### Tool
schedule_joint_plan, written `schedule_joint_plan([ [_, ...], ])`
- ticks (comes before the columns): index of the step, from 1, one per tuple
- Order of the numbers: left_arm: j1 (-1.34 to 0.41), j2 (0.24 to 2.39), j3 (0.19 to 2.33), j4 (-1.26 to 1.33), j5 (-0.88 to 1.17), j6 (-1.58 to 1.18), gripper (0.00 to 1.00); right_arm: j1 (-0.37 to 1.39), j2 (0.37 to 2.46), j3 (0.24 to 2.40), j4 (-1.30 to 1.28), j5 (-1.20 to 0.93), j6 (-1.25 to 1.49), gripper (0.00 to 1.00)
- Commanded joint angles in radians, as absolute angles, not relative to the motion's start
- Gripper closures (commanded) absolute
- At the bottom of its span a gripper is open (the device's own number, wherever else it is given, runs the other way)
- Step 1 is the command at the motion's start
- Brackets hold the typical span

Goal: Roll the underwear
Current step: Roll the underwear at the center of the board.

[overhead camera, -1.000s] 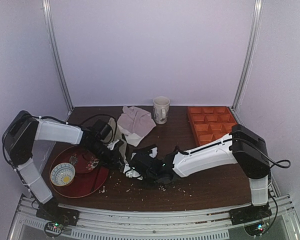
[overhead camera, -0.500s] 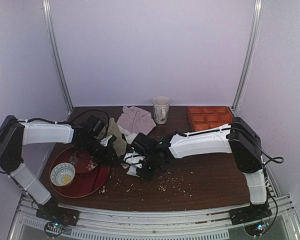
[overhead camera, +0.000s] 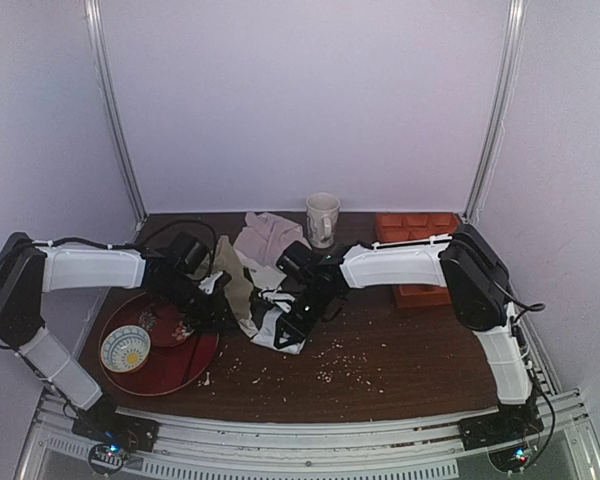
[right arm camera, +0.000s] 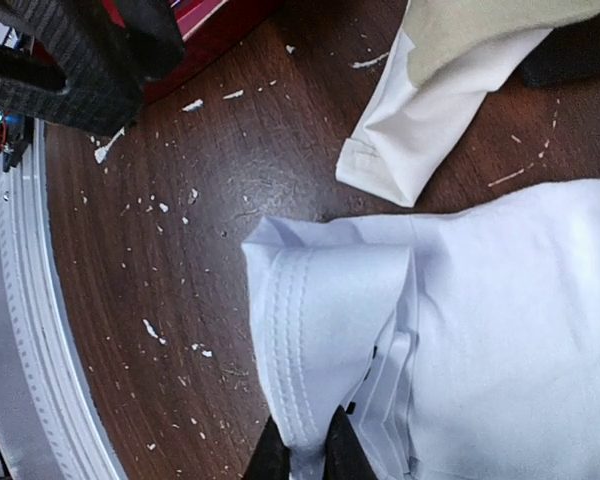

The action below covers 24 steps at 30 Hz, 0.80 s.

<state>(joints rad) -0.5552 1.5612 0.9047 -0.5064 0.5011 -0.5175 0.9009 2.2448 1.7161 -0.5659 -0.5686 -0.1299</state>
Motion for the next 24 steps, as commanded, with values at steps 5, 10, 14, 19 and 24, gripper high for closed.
schedule_joint_plan([
  [5, -0.546, 1.541, 0.891, -0.491, 0.508, -0.525, 0.70, 0.835, 2.340, 1.713, -0.636, -0.755, -0.011, 1.00],
  [10, -0.545, 1.542, 0.885, -0.484, 0.510, -0.529, 0.70, 0.807, 2.372, 1.721, -0.647, -0.826, 0.036, 1.00],
  [14, -0.545, 1.541, 0.882, -0.475, 0.513, -0.527, 0.70, 0.786, 2.384, 1.700, -0.609, -0.860, 0.091, 1.00],
  [19, -0.547, 1.531, 0.859, -0.426, 0.530, -0.525, 0.70, 0.764, 2.411, 1.712, -0.613, -0.896, 0.129, 1.00],
  [24, -0.562, 1.528, 0.822, -0.319, 0.557, -0.537, 0.70, 0.759, 2.440, 1.751, -0.659, -0.885, 0.131, 1.00],
])
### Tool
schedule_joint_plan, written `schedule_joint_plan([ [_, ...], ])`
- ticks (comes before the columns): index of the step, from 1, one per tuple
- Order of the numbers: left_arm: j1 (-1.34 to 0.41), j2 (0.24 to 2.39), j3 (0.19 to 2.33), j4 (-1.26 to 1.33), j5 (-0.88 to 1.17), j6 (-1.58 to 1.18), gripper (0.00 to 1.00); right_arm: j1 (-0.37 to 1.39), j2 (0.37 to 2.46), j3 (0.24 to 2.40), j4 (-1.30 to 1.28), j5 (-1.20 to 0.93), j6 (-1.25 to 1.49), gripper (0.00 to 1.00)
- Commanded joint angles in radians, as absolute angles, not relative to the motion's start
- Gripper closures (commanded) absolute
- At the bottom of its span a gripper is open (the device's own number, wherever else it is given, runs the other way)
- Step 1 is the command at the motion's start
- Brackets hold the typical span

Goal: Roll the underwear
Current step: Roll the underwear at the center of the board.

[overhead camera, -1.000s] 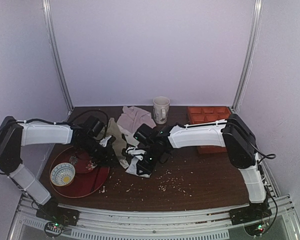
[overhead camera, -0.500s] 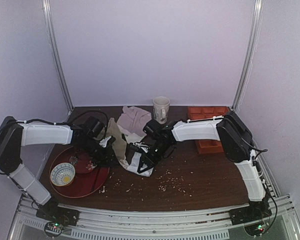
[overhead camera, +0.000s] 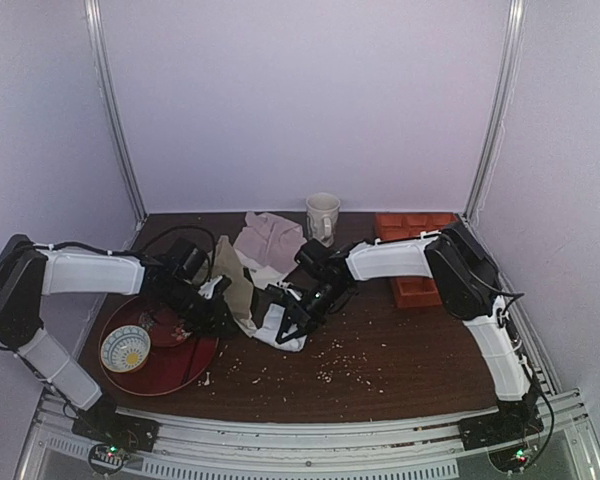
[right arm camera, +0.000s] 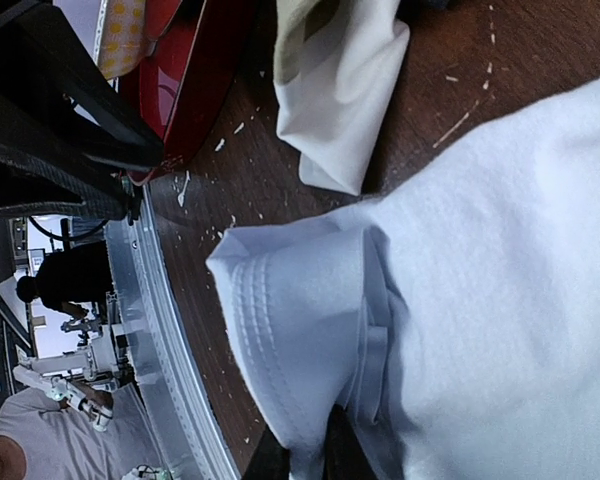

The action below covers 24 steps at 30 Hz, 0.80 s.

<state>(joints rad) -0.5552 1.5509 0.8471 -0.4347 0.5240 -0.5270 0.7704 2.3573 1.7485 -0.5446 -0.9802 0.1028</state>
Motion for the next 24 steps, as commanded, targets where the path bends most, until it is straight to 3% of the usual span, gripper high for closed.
schedule_joint_plan([
  [1, -0.567, 1.532, 0.820, -0.297, 0.561, -0.541, 0.70, 0.758, 2.447, 1.758, -0.670, -0.882, 0.132, 1.00],
  [24, -0.597, 1.762, 0.802, 0.074, 0.659, -0.475, 0.54, 0.738, 2.473, 1.776, -0.743, -0.933, 0.099, 1.00],
])
